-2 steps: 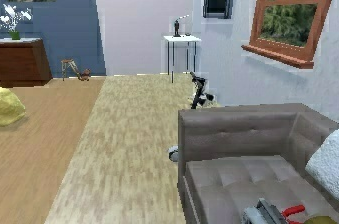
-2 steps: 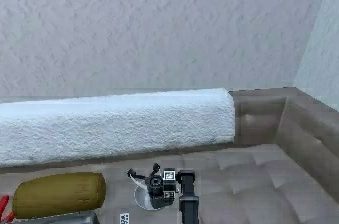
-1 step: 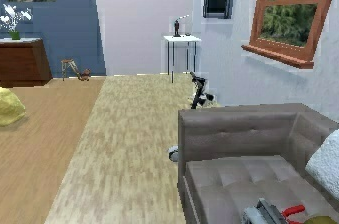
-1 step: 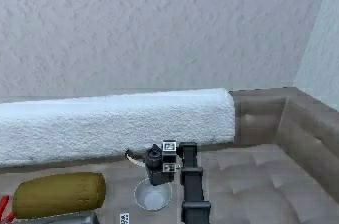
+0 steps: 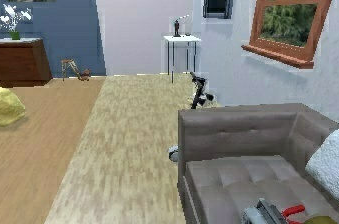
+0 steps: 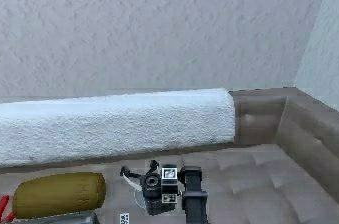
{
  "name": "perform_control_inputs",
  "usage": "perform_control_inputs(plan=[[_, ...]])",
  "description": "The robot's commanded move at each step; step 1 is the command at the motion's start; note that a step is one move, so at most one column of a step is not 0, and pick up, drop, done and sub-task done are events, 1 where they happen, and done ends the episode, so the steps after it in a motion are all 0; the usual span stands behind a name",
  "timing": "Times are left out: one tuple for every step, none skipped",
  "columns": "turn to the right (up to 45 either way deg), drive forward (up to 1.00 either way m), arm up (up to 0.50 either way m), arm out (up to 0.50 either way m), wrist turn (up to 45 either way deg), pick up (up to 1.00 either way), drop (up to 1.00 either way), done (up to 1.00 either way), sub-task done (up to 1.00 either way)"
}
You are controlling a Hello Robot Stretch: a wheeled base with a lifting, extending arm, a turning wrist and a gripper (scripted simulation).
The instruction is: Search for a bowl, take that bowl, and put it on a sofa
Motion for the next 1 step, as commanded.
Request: perform_control_inputs(plan=[[0.0, 0.0, 0.0, 0.0, 0.0, 0.0, 0.0, 1.0, 0.0]])
